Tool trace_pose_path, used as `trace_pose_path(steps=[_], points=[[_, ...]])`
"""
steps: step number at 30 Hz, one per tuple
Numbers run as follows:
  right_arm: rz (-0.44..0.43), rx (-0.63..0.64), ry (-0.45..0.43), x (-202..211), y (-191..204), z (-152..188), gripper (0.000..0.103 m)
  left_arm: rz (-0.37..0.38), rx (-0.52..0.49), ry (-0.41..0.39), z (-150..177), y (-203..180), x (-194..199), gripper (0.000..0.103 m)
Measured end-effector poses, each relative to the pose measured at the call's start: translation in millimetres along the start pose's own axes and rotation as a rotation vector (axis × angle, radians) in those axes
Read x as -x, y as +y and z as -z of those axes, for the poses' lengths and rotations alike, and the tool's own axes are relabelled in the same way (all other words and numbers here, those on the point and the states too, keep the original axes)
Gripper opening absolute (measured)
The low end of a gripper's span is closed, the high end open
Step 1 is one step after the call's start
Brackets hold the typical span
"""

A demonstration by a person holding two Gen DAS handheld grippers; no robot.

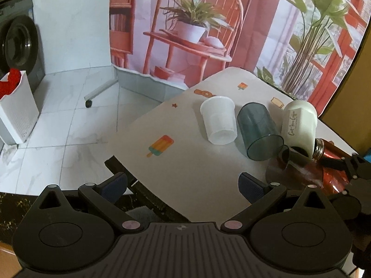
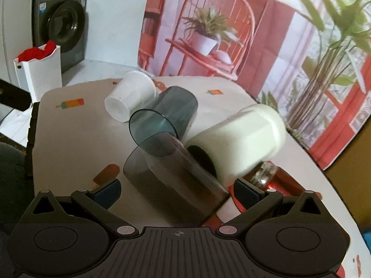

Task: Flip cup upright
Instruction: 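Move the left tool toward the lying grey translucent cup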

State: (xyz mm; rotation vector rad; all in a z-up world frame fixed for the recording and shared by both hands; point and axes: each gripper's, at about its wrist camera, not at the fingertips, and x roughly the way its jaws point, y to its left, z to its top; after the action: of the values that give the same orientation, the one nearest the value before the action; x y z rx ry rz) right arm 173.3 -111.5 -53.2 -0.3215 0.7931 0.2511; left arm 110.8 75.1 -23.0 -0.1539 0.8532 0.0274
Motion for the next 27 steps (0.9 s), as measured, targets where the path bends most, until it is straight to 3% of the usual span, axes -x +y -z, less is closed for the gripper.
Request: trace_pose_path(steps=[7,12,17,22,27], points=[[0.001,0.004,0.031,-3.8,1.2,0.1,0.103,0.017,0.012,0.021,2.0,1.6,-5.1,0.103],[-0.095,-0.017,0.067,-2.6,0.1,-0.5,0.103,0.032,0.012,0.032,4.5,-0.6,-5.7,0.103],[-0.094,-0.022,0.077,-6.2,1.8,-1.5,0.102,0.043,0.015,0.042,5.9,-1.3,-6.1,0.103],[-0.154,-0.037,0.083,-2.0,7.1,0.3,0.082,0.061,0.037,0.052,6.0,2.1,-5.8,0.103],[-0.219,-0.052,0.097,5.6,20.5,3.9,0.082,0.093,0.055,0.076,8.0,3.2,-7.6,0.103]])
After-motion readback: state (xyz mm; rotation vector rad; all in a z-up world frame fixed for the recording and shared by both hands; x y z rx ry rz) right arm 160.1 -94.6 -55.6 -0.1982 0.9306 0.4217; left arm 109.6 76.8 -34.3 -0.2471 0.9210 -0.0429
